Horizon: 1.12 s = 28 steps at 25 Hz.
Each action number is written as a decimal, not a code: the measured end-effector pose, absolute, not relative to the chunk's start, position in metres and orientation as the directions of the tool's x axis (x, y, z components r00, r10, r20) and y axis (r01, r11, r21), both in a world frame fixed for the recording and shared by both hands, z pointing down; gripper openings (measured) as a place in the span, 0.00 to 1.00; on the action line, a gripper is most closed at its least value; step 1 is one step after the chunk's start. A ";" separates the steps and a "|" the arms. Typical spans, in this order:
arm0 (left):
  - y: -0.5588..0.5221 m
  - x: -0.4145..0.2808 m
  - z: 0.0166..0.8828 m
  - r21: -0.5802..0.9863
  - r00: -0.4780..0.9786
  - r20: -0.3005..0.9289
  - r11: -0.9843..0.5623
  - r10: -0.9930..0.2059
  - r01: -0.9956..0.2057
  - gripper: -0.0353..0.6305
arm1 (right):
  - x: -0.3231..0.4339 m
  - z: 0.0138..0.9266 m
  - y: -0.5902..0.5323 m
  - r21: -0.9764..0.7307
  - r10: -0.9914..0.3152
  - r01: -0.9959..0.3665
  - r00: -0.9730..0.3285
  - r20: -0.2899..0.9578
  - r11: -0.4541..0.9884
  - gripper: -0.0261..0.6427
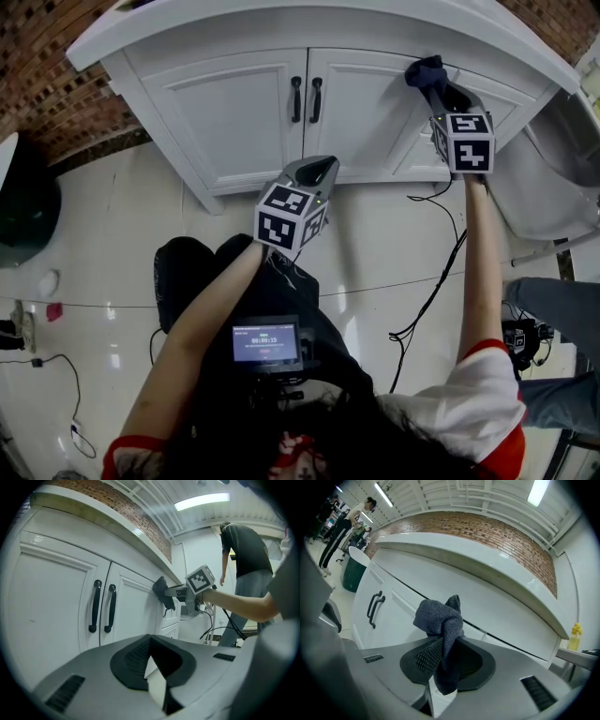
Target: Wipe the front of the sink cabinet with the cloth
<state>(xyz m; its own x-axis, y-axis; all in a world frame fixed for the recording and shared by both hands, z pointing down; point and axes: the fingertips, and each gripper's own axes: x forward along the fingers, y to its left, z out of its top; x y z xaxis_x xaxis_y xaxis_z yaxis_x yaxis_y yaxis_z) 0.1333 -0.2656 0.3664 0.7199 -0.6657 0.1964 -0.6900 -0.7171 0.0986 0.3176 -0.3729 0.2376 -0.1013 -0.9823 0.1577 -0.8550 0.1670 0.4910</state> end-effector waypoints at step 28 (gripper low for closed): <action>-0.286 0.130 0.398 0.120 0.703 0.246 -0.699 -0.667 -0.705 0.11 | 0.300 0.588 -0.379 0.386 -0.766 -0.843 -0.048 0.641 0.375 0.17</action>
